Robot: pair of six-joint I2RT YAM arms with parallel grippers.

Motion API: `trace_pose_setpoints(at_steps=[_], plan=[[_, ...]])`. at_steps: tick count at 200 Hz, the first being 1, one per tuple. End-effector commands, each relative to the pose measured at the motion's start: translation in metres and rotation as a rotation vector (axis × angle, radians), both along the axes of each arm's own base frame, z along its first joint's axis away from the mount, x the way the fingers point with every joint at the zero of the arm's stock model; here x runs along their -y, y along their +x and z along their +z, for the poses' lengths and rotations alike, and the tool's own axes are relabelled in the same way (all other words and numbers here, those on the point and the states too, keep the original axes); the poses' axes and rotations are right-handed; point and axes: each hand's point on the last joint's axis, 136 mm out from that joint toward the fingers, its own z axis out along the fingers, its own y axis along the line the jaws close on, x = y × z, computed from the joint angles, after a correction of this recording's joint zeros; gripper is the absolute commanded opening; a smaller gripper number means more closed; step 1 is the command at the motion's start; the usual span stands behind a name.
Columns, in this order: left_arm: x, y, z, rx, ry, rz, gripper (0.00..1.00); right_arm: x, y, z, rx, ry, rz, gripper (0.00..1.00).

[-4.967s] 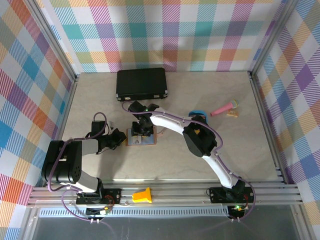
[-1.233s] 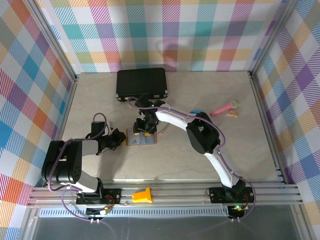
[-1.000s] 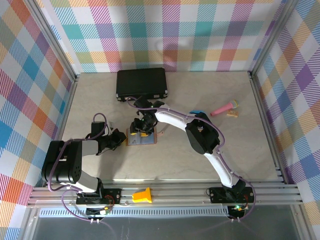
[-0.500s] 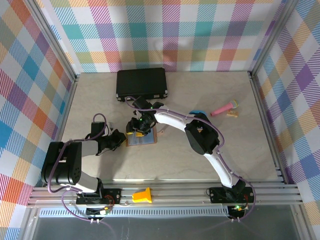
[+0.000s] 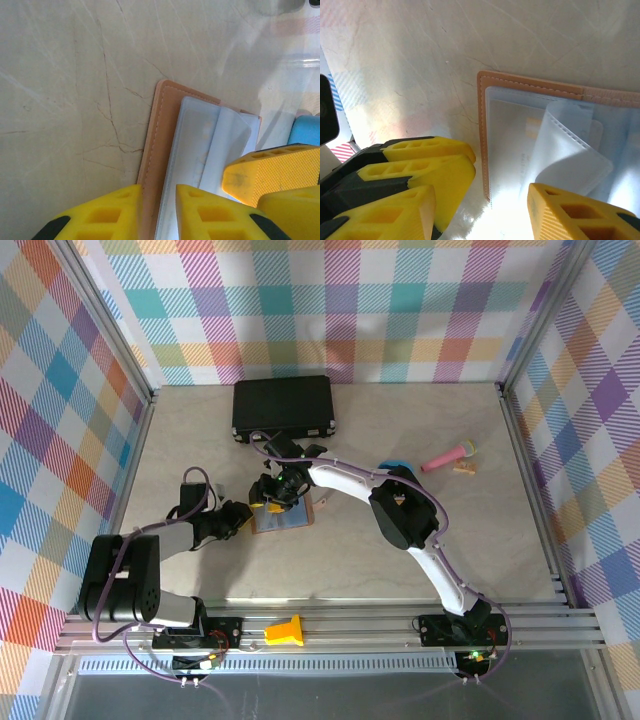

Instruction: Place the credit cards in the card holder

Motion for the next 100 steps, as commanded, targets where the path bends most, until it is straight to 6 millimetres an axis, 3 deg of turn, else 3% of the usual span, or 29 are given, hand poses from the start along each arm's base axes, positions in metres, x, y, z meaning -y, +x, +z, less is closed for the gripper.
trace_pose_setpoints(at_steps=[1,54,100], plan=[[-0.004,0.000,0.008,0.006,0.012,0.009,0.23,-0.004,-0.007,-0.008,-0.031,0.007,0.006,0.51],[-0.001,-0.019,0.022,-0.011,-0.019,0.017,0.03,-0.002,-0.006,-0.014,-0.047,-0.016,-0.005,0.51],[0.006,-0.038,0.027,-0.035,-0.092,0.043,0.00,-0.003,-0.005,-0.015,-0.050,-0.020,-0.006,0.51]])
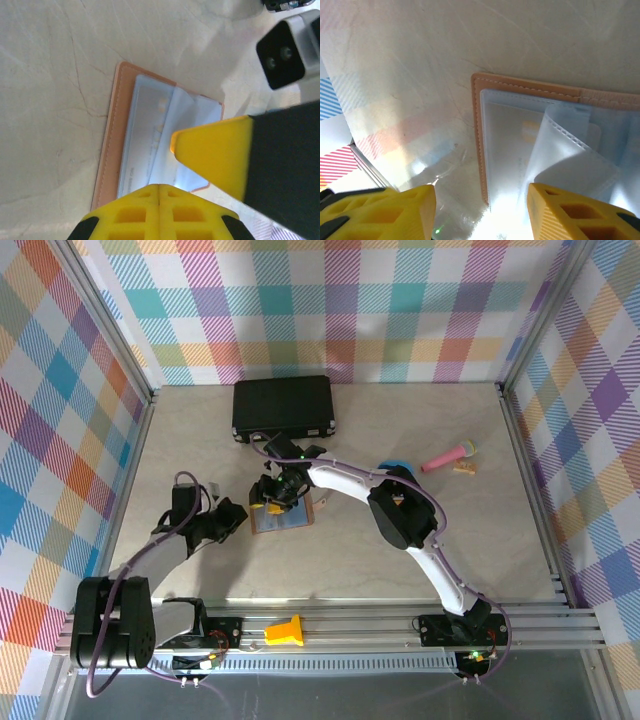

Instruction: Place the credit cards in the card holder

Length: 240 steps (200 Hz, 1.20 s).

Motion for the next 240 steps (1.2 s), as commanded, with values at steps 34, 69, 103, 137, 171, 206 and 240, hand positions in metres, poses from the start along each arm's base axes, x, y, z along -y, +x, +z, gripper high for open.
trace_pose_setpoints(at_steps=[34,69,103,137,171,206,240], plan=[[0.021,-0.026,-0.006,-0.054,-0.130,-0.005,0.00,-0.003,-0.005,-0.007,-0.029,-0.007,0.010,0.51],[0.031,-0.023,0.001,0.004,-0.130,-0.038,0.00,-0.003,-0.006,-0.007,-0.030,-0.009,0.013,0.51],[0.039,-0.014,-0.003,0.029,-0.119,-0.071,0.00,-0.003,-0.005,-0.005,-0.027,-0.005,0.012,0.51],[0.045,-0.005,-0.009,0.046,-0.109,-0.091,0.00,-0.002,-0.006,-0.004,-0.026,-0.006,0.015,0.51],[0.047,-0.004,-0.020,0.030,-0.072,-0.111,0.00,-0.002,-0.006,-0.005,-0.029,-0.007,0.014,0.51],[0.045,-0.004,-0.031,0.016,-0.036,-0.115,0.00,-0.003,-0.007,-0.002,-0.027,0.001,0.019,0.51],[0.042,-0.003,-0.038,0.000,-0.009,-0.118,0.00,-0.003,-0.005,0.008,0.000,0.023,0.028,0.51]])
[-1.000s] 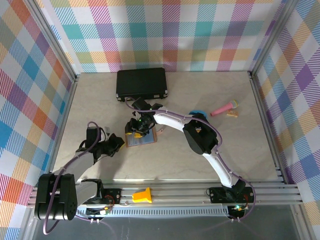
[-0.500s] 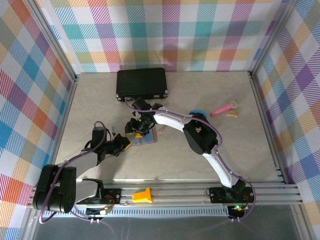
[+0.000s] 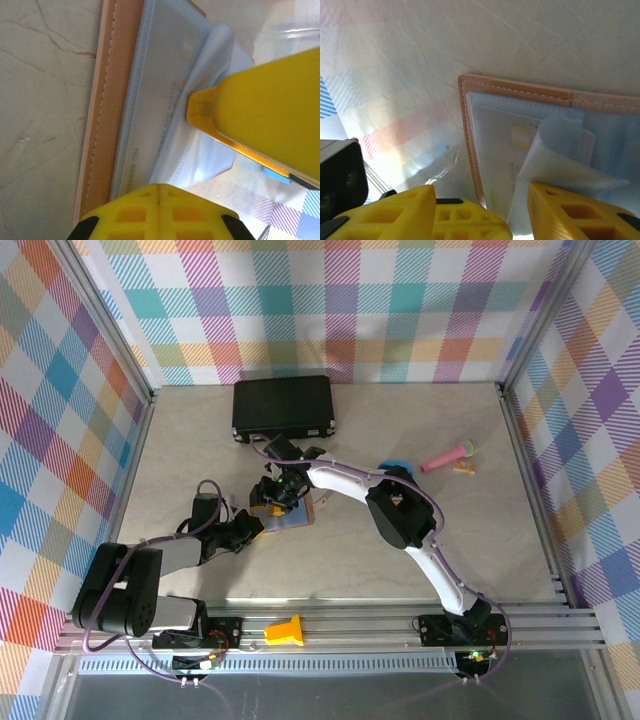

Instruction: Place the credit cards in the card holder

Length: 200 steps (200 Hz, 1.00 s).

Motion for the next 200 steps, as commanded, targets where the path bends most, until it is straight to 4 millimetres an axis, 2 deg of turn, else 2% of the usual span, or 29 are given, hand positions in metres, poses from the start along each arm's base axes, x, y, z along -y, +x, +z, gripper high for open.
trace_pose_setpoints(at_steps=[1,19,39,74,94,132,153,200], plan=[[0.000,0.010,0.004,0.050,0.038,-0.014,0.00,-0.003,-0.004,0.015,0.015,0.029,0.023,0.51],[-0.001,0.010,0.002,0.045,0.048,-0.010,0.00,0.004,0.002,0.028,0.055,0.034,0.009,0.51],[-0.001,0.009,0.001,0.041,0.054,-0.015,0.00,0.021,0.010,0.039,0.113,0.009,-0.032,0.51],[-0.002,0.010,-0.001,0.034,0.058,-0.017,0.00,0.046,0.015,0.031,0.155,-0.081,-0.071,0.52],[-0.001,0.011,0.000,0.034,0.053,-0.017,0.00,0.045,0.015,0.022,0.140,-0.088,-0.065,0.52],[0.000,0.013,0.004,0.041,0.054,-0.021,0.00,0.028,0.012,0.017,0.108,-0.028,-0.014,0.52],[-0.002,0.014,0.011,0.053,0.062,-0.017,0.00,0.025,0.013,0.021,0.122,-0.010,-0.003,0.52],[-0.008,0.019,0.028,0.087,0.078,0.011,0.01,0.022,0.016,0.044,0.173,0.048,-0.007,0.51]])
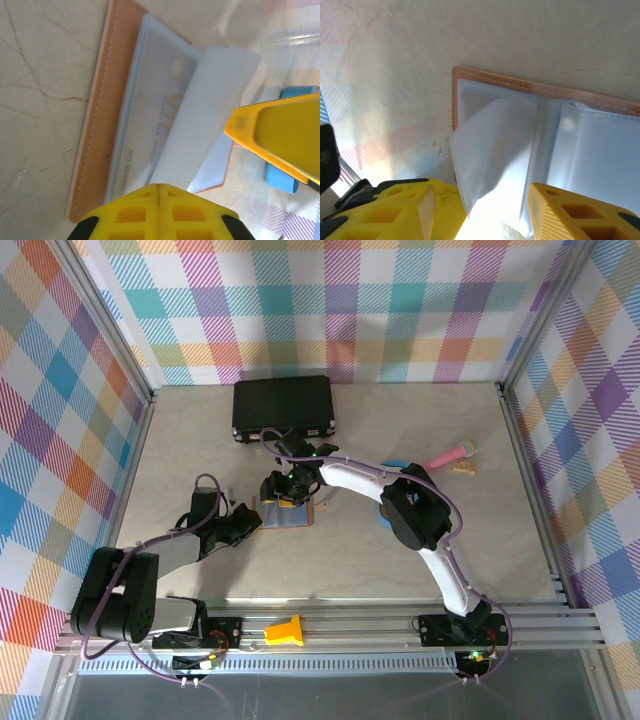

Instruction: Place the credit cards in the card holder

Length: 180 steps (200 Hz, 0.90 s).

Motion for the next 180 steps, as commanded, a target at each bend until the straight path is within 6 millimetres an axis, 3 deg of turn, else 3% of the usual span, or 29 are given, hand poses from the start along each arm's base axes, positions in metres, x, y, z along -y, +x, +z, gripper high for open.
trace_pose_setpoints(at_steps=[1,46,79,114,135,162,180], plan=[[-0.003,0.005,0.012,0.025,0.023,0.002,0.01,-0.008,0.000,0.026,0.049,0.069,0.030,0.51],[-0.024,0.005,0.028,0.025,0.088,0.053,0.05,0.004,0.007,0.058,0.117,0.137,0.008,0.51],[-0.042,0.007,0.062,0.089,0.181,0.054,0.05,0.039,0.021,0.093,0.272,0.190,0.003,0.51],[-0.031,0.015,0.110,0.238,0.133,0.008,0.06,0.096,0.033,0.130,0.486,0.247,0.013,0.52],[-0.011,0.017,0.142,0.338,0.097,-0.093,0.07,0.134,0.033,0.150,0.653,0.224,0.063,0.54],[0.019,0.015,0.189,0.515,0.142,-0.209,0.07,0.205,0.035,0.172,0.871,0.113,0.022,0.54],[0.047,0.013,0.219,0.648,0.156,-0.321,0.07,0.258,0.032,0.183,0.916,0.070,-0.032,0.55]])
